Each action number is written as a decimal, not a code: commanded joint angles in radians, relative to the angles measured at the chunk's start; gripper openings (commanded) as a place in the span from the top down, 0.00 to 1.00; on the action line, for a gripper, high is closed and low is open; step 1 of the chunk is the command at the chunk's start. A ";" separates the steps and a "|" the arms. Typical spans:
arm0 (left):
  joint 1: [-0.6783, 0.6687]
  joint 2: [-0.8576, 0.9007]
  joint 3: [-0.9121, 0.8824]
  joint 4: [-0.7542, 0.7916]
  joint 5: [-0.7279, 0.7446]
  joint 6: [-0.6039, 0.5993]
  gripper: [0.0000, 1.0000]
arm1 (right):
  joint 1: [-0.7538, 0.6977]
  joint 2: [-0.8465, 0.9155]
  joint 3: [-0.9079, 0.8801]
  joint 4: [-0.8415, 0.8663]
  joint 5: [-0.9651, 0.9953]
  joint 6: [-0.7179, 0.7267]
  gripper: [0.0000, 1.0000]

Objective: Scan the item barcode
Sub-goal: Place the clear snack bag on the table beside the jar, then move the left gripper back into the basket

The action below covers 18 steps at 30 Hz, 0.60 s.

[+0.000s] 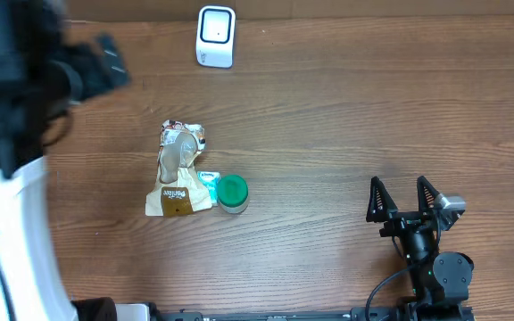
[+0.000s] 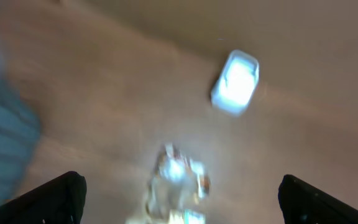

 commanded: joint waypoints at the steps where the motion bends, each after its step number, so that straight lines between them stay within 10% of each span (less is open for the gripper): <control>1: 0.140 -0.017 0.207 -0.029 -0.019 0.030 0.00 | 0.006 -0.007 -0.010 0.005 0.009 -0.003 0.00; 18: 0.775 0.120 0.295 -0.099 -0.072 -0.125 0.03 | 0.016 -0.007 -0.010 0.005 0.009 -0.003 0.00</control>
